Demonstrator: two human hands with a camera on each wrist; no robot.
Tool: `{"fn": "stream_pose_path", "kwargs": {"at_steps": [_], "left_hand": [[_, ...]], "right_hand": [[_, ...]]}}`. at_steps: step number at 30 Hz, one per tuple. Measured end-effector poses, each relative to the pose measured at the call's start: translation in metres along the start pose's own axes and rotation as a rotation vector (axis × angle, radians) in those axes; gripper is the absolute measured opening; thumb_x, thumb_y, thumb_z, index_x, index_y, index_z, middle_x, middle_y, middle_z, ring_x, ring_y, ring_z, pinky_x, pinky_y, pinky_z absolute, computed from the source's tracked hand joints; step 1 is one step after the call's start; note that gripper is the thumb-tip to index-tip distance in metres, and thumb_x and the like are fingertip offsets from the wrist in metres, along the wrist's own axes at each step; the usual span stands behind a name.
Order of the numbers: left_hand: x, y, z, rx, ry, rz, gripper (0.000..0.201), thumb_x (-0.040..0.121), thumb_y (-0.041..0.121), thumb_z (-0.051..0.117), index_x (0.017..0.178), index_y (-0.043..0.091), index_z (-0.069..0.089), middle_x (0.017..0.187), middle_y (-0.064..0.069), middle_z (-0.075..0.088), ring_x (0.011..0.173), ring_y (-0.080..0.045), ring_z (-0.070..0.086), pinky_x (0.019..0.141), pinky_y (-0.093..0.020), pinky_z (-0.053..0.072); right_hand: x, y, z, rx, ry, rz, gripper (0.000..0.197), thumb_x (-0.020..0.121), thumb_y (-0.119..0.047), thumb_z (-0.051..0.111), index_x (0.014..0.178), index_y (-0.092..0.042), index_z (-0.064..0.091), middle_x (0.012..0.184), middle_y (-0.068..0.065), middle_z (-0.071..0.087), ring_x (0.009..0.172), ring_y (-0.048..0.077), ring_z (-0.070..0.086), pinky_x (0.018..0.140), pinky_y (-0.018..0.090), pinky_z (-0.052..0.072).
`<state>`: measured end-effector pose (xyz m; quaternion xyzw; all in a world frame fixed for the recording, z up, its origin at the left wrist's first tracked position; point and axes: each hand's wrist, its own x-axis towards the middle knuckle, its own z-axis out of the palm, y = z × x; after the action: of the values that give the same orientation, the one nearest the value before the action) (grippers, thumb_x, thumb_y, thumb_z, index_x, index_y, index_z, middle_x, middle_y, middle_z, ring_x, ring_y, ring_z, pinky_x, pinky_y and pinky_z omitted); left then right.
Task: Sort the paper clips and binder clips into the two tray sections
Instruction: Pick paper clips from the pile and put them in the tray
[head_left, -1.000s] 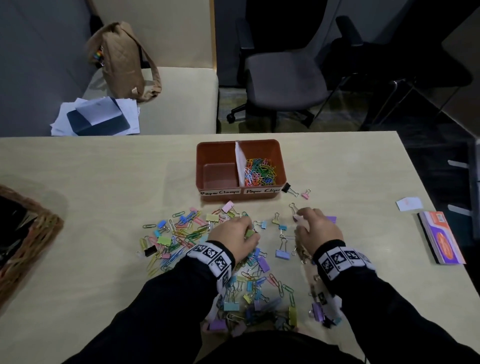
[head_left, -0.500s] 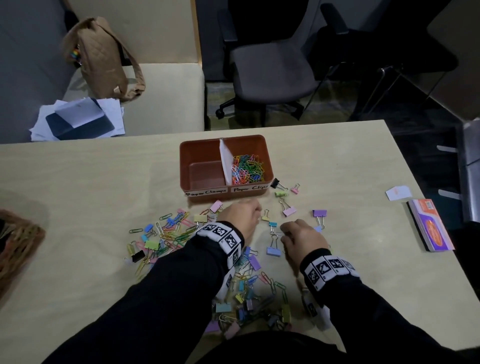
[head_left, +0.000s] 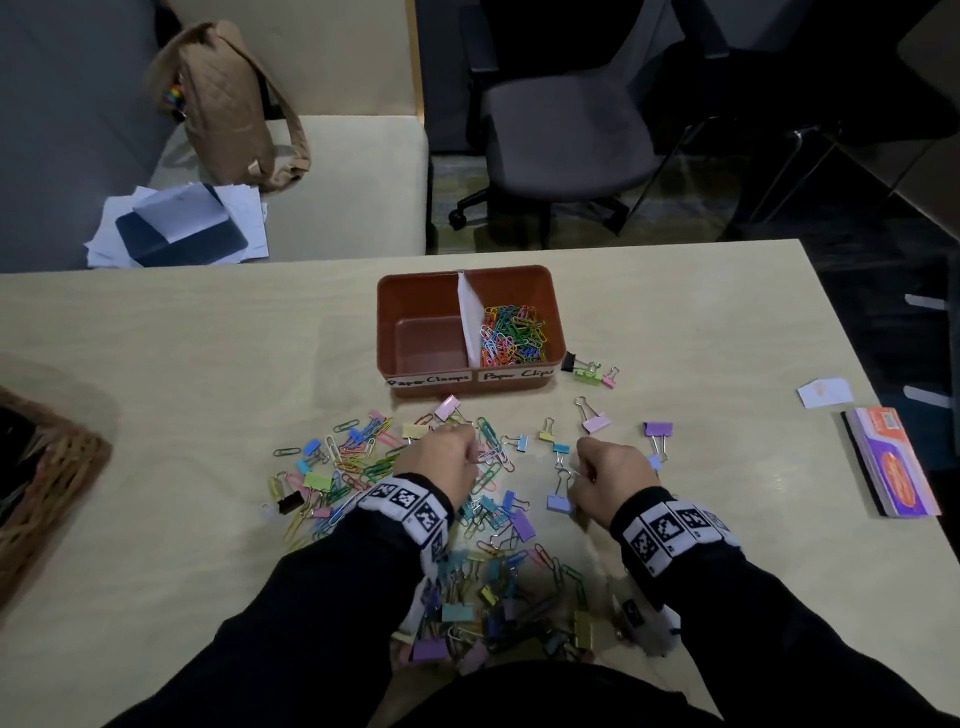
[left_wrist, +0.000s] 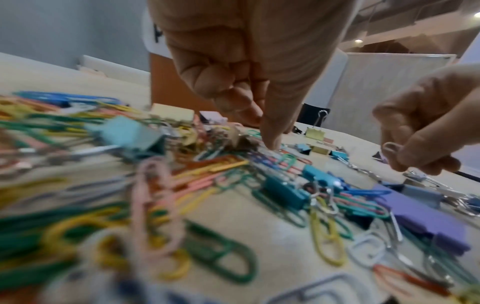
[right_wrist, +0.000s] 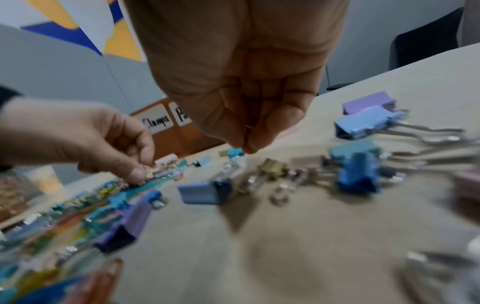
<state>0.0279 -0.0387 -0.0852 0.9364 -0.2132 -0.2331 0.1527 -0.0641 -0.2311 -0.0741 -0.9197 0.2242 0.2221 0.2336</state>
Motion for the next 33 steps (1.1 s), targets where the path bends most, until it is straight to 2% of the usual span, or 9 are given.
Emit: {"fn": "stream_pose_path", "kwargs": {"at_steps": [3,5,7,10,16,19,23,30,33], "left_hand": [[-0.01,-0.015,0.0,-0.022,0.008,-0.016,0.017,0.086,0.026,0.065,0.1,0.024,0.056,0.11,0.005,0.057,0.092,-0.02,0.061,0.077,-0.032,0.052],[-0.01,-0.018,0.001,-0.035,0.01,-0.025,0.034,0.085,0.034,0.067,0.115,0.027,0.051,0.122,0.005,0.051,0.099,-0.02,0.059,0.077,-0.032,0.05],[-0.007,-0.018,0.0,-0.019,0.009,-0.021,0.043,0.084,0.038,0.067,0.123,0.03,0.049,0.13,0.005,0.047,0.106,-0.02,0.057,0.08,-0.032,0.048],[-0.001,-0.017,-0.001,0.018,-0.023,0.011,0.041,0.087,0.033,0.064,0.126,0.031,0.051,0.136,0.004,0.046,0.111,-0.022,0.057,0.086,-0.033,0.049],[-0.003,-0.024,0.0,-0.018,-0.055,-0.018,0.04,0.084,0.034,0.062,0.121,0.022,0.052,0.123,-0.001,0.056,0.106,-0.023,0.057,0.086,-0.032,0.049],[-0.01,-0.03,-0.001,-0.085,-0.009,-0.056,0.038,0.084,0.04,0.062,0.116,0.021,0.056,0.107,0.001,0.061,0.091,-0.019,0.058,0.079,-0.029,0.049],[-0.012,-0.036,-0.01,-0.145,0.094,-0.071,0.036,0.084,0.045,0.063,0.111,0.02,0.06,0.083,0.008,0.055,0.076,-0.014,0.053,0.068,-0.025,0.044],[0.015,-0.01,-0.025,-0.125,0.076,0.024,0.038,0.086,0.052,0.06,0.109,0.021,0.059,0.089,0.006,0.061,0.083,-0.016,0.06,0.072,-0.028,0.048],[0.031,0.015,-0.02,-0.123,0.003,0.065,0.04,0.086,0.05,0.061,0.113,0.021,0.059,0.098,0.002,0.065,0.09,-0.019,0.061,0.074,-0.028,0.047]], "right_hand": [[0.002,-0.014,0.0,0.133,0.039,-0.013,0.016,0.081,-0.004,0.048,0.073,-0.017,0.046,0.07,0.008,0.059,0.068,0.028,0.058,0.056,0.031,0.049],[0.008,-0.026,0.002,0.204,0.02,-0.03,0.021,0.083,-0.001,0.046,0.088,-0.021,0.052,0.072,0.004,0.06,0.065,0.023,0.058,0.055,0.026,0.045],[0.015,-0.037,0.005,0.208,-0.013,-0.048,0.03,0.086,0.0,0.044,0.099,-0.026,0.054,0.078,0.001,0.06,0.072,0.022,0.057,0.062,0.021,0.041],[0.022,-0.051,0.01,0.208,-0.021,-0.024,0.028,0.083,0.001,0.043,0.085,-0.022,0.058,0.086,0.004,0.066,0.081,0.023,0.062,0.067,0.027,0.051],[0.033,-0.068,0.01,0.139,0.051,-0.1,0.012,0.094,-0.018,0.04,0.094,-0.014,0.051,0.092,0.01,0.066,0.088,0.031,0.061,0.072,0.033,0.048],[0.04,-0.073,0.016,-0.026,0.001,-0.161,0.031,0.093,-0.037,0.053,0.117,-0.018,0.051,0.112,0.007,0.062,0.103,0.029,0.059,0.08,0.032,0.044],[0.037,-0.069,0.027,-0.19,-0.056,-0.257,0.045,0.091,-0.03,0.058,0.135,-0.025,0.048,0.123,0.006,0.057,0.115,0.027,0.053,0.092,0.033,0.045],[0.006,-0.053,0.044,-0.157,-0.1,-0.387,0.032,0.099,-0.029,0.045,0.128,-0.026,0.059,0.115,0.005,0.061,0.109,0.026,0.055,0.089,0.034,0.046],[0.0,-0.049,0.049,-0.095,-0.088,-0.376,0.037,0.096,-0.014,0.044,0.131,-0.023,0.051,0.117,0.007,0.063,0.106,0.028,0.058,0.083,0.035,0.047]]}}
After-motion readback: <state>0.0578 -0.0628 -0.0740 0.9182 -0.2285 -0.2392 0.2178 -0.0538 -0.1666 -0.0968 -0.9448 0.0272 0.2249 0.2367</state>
